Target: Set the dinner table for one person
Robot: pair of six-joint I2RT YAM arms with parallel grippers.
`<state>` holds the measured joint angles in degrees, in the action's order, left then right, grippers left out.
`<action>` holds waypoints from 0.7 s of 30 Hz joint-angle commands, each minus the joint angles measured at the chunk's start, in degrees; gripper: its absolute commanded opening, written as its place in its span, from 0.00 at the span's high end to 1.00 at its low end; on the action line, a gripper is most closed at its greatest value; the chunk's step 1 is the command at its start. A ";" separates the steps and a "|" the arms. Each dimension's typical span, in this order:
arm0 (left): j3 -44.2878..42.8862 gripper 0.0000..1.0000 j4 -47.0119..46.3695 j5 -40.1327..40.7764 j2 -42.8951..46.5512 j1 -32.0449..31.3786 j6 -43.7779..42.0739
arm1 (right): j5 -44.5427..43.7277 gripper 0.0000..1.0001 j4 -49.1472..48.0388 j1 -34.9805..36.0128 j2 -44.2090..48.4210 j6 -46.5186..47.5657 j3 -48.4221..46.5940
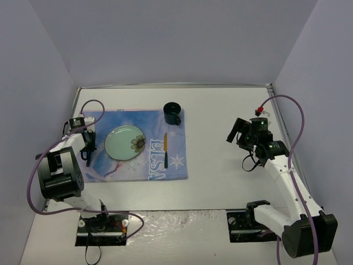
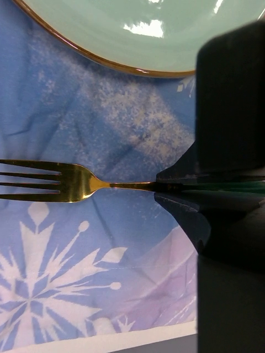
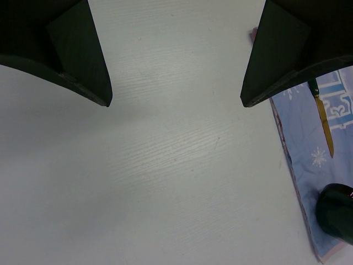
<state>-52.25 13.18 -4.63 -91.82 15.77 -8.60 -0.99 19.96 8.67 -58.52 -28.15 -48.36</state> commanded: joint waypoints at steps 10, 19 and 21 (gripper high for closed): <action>-3.64 0.78 0.44 1.03 0.35 0.49 -1.63 | 0.38 0.00 -2.91 -0.26 0.66 2.10 -0.01; -6.05 0.33 3.38 2.70 6.78 0.49 0.17 | 0.35 0.00 -2.81 -0.24 1.87 3.93 -2.99; -8.86 0.30 6.24 3.50 9.81 0.49 1.91 | 0.04 0.00 -2.73 -0.32 2.31 5.10 -4.15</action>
<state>-54.25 15.94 -2.96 -90.61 15.84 -8.94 -0.99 19.93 8.67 -58.24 -25.82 -48.12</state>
